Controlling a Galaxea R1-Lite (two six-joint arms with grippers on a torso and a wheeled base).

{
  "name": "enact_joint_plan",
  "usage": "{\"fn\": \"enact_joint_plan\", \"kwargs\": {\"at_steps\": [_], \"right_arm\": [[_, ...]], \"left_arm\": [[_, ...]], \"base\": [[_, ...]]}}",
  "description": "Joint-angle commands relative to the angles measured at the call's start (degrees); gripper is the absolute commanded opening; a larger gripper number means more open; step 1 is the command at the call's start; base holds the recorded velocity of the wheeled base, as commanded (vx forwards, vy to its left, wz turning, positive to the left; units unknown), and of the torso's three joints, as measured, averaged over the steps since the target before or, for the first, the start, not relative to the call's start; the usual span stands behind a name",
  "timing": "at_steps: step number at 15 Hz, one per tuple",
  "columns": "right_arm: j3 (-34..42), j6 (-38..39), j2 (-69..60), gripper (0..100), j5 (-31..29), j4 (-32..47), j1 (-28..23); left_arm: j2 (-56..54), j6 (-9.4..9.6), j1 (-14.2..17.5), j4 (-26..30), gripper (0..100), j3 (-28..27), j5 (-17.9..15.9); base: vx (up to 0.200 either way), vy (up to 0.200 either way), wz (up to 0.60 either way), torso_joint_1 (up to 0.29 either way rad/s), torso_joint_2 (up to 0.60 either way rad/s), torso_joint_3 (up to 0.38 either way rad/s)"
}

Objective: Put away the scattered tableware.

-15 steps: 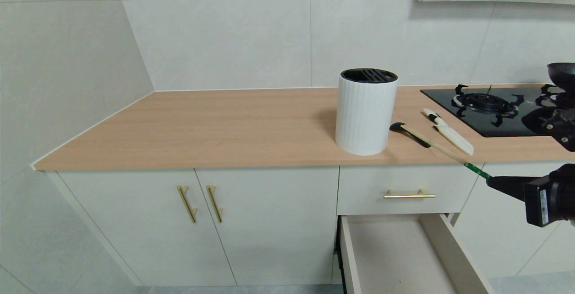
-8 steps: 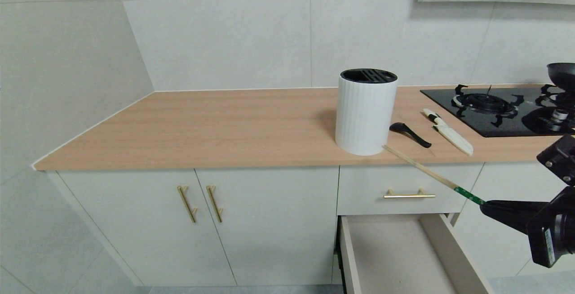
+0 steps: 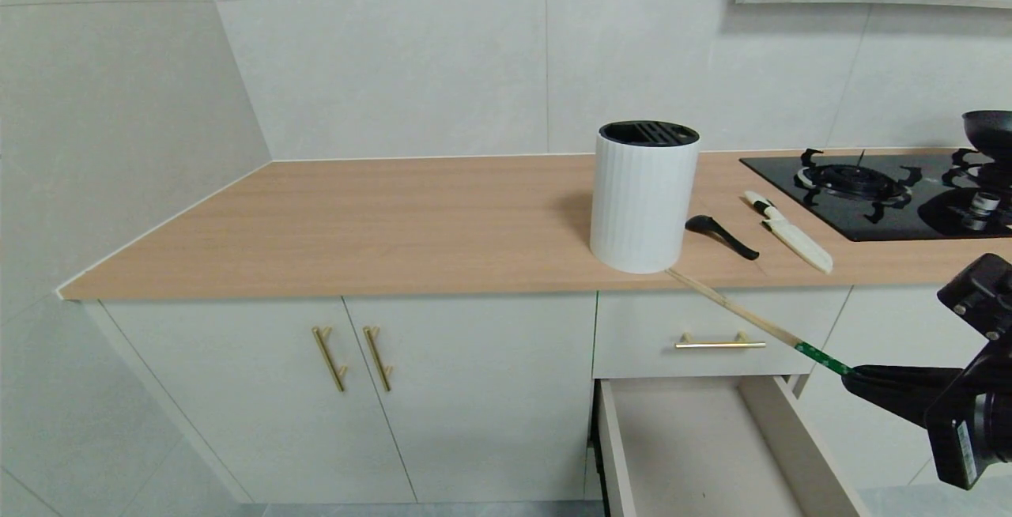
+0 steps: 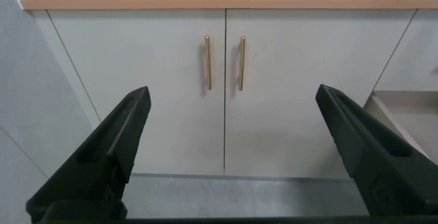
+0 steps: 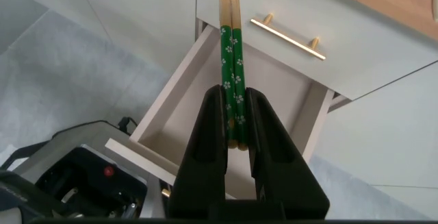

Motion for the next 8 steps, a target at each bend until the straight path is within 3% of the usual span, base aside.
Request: {"fn": "enact_joint_plan", "kwargs": {"at_steps": [1, 8], "right_arm": [[0.1, 0.0, 0.4, 0, 0.0, 0.1, 0.0], [0.8, -1.7, 0.7, 0, 0.5, 0.0, 0.0]], "left_arm": [[0.1, -0.04, 0.0, 0.1, 100, 0.0, 0.0], [0.1, -0.04, 0.0, 0.1, 100, 0.0, 0.0]], "base": [[0.0, 0.0, 0.0, -0.071, 0.17, 0.115], [0.0, 0.0, 0.0, -0.178, 0.43, 0.252]]}}
